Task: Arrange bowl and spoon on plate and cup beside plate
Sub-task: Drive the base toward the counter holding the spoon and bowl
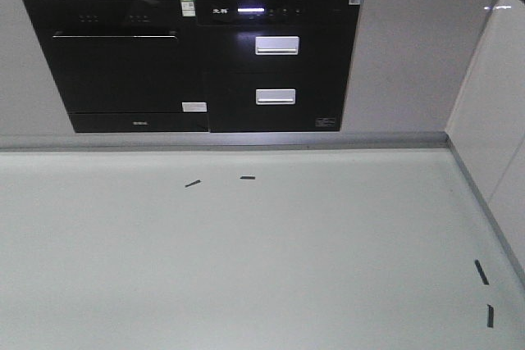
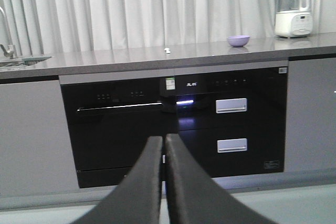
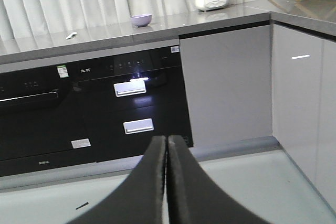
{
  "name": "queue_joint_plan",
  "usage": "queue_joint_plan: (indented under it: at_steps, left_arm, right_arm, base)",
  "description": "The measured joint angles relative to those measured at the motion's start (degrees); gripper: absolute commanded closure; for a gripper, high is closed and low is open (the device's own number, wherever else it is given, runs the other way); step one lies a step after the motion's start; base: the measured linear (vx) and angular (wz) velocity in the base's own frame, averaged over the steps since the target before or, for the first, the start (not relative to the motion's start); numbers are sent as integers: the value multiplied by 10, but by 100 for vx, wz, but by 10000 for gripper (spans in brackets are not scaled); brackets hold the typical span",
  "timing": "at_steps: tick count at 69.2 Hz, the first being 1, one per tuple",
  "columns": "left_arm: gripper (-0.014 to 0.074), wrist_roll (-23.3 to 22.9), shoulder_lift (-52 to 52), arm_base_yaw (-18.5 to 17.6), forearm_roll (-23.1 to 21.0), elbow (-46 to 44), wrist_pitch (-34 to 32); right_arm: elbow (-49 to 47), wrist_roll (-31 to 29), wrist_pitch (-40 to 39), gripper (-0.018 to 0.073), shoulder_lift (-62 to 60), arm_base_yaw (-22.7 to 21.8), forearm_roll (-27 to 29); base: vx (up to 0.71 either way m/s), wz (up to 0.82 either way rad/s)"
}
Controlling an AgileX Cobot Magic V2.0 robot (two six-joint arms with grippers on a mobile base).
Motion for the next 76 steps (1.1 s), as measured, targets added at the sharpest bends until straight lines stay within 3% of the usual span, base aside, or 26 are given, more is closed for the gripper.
queue_joint_plan:
  at_steps: [76]
  left_arm:
    - [603, 0, 0, 0, 0, 0, 0]
  right_arm:
    - [0, 0, 0, 570, 0, 0, 0]
  base:
    - [25, 1]
